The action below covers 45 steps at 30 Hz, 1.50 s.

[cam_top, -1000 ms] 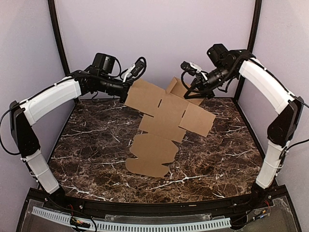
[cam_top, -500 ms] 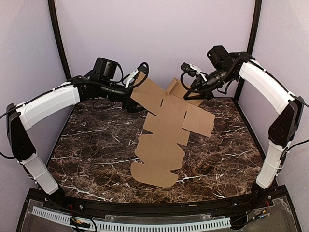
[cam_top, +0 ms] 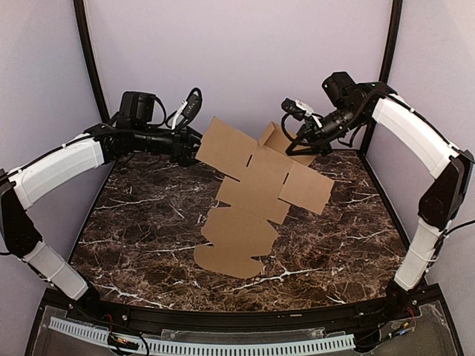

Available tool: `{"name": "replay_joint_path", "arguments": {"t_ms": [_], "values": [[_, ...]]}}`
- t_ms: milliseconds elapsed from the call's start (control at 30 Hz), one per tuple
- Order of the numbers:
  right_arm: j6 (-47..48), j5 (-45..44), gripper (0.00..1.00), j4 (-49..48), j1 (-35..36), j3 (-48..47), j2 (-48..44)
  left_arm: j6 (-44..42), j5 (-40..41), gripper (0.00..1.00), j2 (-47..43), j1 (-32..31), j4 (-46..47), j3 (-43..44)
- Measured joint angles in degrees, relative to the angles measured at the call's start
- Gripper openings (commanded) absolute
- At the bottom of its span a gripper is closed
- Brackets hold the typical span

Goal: Fold the paper box

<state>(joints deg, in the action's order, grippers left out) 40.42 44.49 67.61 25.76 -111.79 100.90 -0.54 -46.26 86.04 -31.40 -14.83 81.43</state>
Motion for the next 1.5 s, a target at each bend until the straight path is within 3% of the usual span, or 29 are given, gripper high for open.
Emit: {"name": "replay_joint_path", "arguments": {"t_ms": [433,733,933,1033,1200,1233,1300,1500], "values": [[-2.3,-2.4,0.00,-2.3,0.0,0.5,0.5,7.8,-2.0,0.82,6.1,-3.4,8.3,-1.4],[0.8,-3.1,0.00,0.5,0.0,2.0,4.4,8.8,20.4,0.81,5.3,0.6,-1.4,-1.7],[3.2,-2.8,0.00,4.0,0.0,4.2,12.1,15.0,29.0,0.82,0.1,8.7,-1.6,-15.1],[4.0,-2.5,0.00,5.6,0.0,3.7,17.7,17.8,28.2,0.83,0.4,8.6,0.8,-19.3],[4.3,-2.4,0.00,7.2,-0.3,0.3,28.2,23.9,20.0,0.86,5.1,8.2,12.4,-23.2],[4.4,-2.3,0.00,7.6,-0.3,-0.6,29.8,25.0,18.0,0.95,6.6,8.2,15.0,-23.3],[4.5,-2.2,0.00,7.8,-0.5,-1.7,31.8,27.5,13.2,0.98,10.7,8.1,20.4,-23.4],[5.2,-1.1,0.00,8.6,-1.0,-2.4,32.4,28.5,7.9,0.95,17.8,7.0,23.5,-23.3]]}}
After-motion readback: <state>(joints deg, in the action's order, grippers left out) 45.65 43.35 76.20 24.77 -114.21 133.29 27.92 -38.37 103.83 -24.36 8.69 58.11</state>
